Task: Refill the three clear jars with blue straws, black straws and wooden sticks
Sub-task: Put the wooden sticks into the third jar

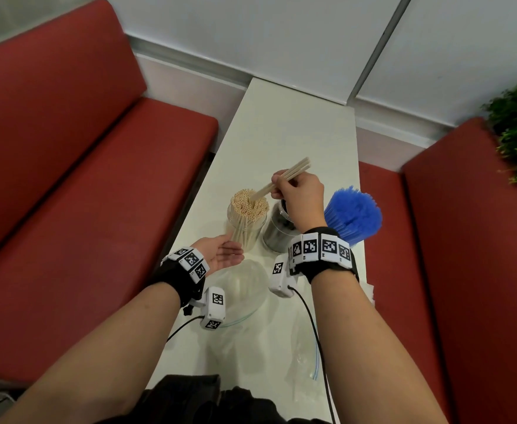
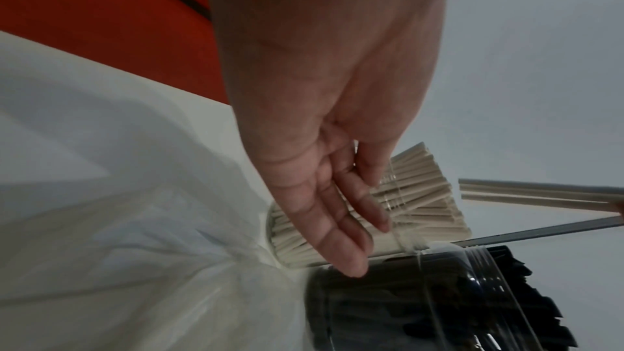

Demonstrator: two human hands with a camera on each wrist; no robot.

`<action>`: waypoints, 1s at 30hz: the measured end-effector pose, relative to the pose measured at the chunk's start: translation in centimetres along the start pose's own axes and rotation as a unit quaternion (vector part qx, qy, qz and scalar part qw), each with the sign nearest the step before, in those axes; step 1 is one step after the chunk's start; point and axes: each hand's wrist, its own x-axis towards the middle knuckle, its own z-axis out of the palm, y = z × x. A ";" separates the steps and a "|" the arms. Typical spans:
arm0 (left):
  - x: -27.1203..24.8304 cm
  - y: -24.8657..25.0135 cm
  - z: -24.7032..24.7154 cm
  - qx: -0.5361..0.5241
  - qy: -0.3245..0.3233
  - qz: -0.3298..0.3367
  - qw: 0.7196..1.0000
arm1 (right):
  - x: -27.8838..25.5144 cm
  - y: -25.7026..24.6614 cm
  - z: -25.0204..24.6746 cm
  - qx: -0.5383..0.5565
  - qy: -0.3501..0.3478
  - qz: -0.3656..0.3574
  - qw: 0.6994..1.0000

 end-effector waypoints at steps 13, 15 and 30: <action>0.0 0.3 -0.5 0.035 0.002 -0.008 0.999 | -0.1 2.4 2.5 -0.058 -0.034 0.040 0.997; 0.1 0.4 -0.6 0.040 0.002 -0.009 0.999 | -0.2 2.5 2.8 -0.054 -0.028 0.016 0.998; -0.3 1.1 -1.4 0.093 0.024 -0.004 0.995 | -0.8 3.5 4.8 -0.220 -0.091 -0.026 0.971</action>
